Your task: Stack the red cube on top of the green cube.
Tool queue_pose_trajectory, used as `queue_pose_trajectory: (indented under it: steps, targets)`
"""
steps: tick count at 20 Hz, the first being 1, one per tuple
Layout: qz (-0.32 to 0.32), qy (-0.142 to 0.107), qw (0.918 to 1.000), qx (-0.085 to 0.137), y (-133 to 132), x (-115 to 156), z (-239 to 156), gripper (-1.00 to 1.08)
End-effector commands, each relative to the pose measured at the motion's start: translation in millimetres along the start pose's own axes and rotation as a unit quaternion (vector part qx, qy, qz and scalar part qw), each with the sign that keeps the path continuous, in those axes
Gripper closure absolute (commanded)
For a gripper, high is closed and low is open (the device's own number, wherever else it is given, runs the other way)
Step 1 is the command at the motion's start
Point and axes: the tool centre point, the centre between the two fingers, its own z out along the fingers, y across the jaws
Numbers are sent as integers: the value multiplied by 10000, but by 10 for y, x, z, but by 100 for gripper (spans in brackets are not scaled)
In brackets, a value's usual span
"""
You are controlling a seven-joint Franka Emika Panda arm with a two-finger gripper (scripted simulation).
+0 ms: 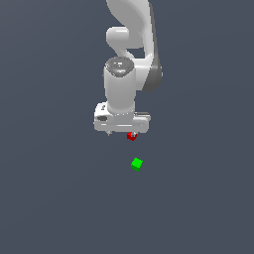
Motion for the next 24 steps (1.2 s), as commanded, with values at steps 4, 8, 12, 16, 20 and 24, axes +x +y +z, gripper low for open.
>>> queue_pose_trajectory:
  steps: [4,8,12,16,20,24]
  targets:
    - [332,-9,9994,10,-35,-169,146,-92]
    - [692,-17,9976,20,-85,-346,302,-92]
    - [1130,-26,9936,32,-166,-556,492,-92]
    - [1536,-34,9881,43,-260,-742,670,-92]
    - [1851,-41,9827,52,-348,-878,811,-92]
    - [2072,-45,9783,59,-418,-968,911,-92]
